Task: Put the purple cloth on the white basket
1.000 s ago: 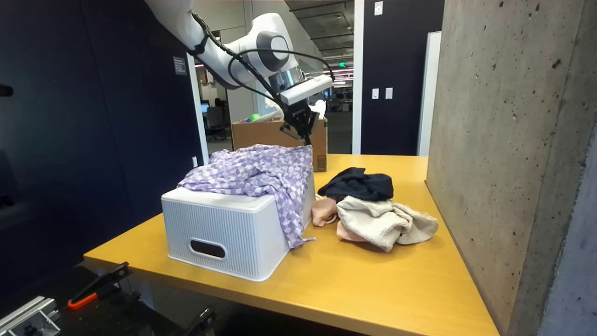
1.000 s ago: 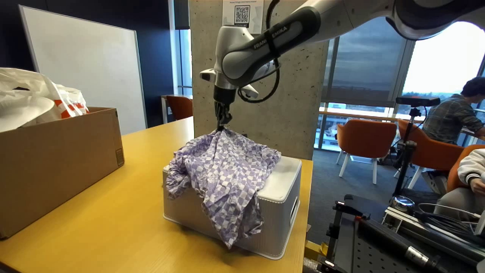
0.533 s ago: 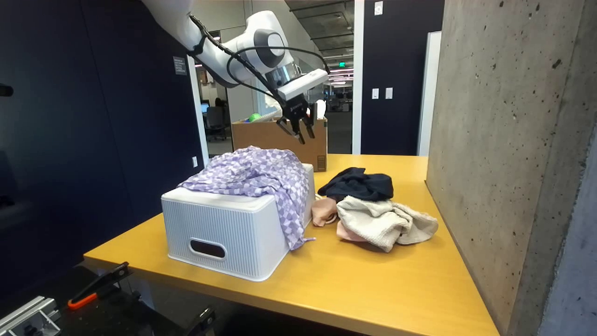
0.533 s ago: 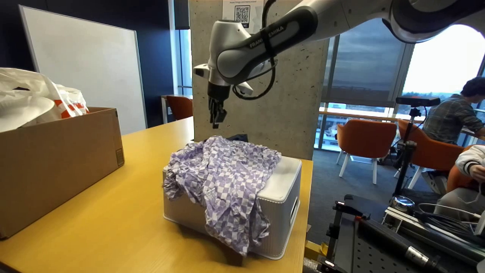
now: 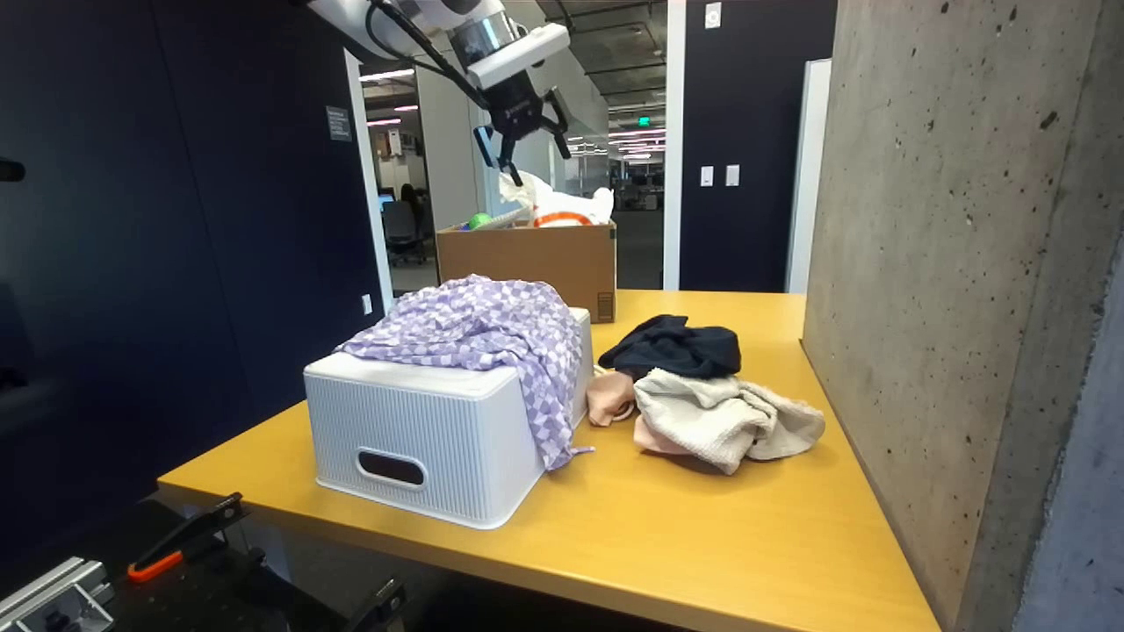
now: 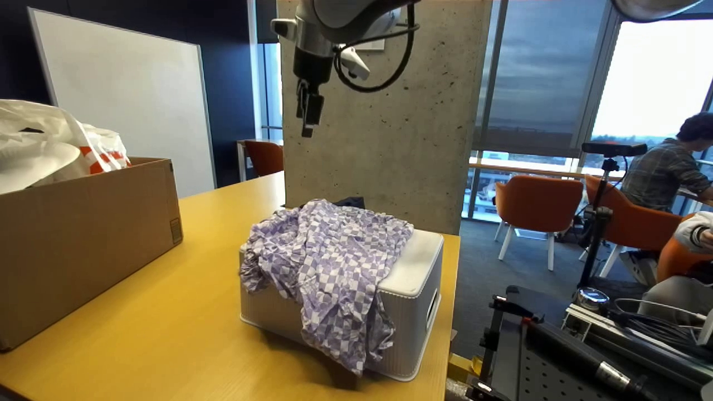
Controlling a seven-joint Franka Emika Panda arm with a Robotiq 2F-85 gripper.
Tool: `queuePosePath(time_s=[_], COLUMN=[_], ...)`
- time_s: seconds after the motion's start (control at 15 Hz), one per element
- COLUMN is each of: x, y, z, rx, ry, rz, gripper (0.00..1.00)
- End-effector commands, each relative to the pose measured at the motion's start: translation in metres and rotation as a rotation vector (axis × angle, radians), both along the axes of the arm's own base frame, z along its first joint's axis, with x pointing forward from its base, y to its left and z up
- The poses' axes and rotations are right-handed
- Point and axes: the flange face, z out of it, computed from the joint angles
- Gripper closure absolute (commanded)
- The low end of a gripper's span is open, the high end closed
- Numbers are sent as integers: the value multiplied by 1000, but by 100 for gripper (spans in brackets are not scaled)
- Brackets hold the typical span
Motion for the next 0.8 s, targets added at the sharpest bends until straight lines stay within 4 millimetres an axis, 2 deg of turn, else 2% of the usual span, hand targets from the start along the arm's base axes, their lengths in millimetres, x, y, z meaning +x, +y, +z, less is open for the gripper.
queuePosePath(time_s=[0.0,0.13,0.27,0.53,0.73], x=[-33,-54,-73,-110,-129], y=[14,18,23,39,50], z=[29,36,34,11,-13], rx=[36,60,82,115,161], ry=[61,87,107,161,223], rz=[-100,-139,-175,-189,-199], gripper=[0,0,0,0,0])
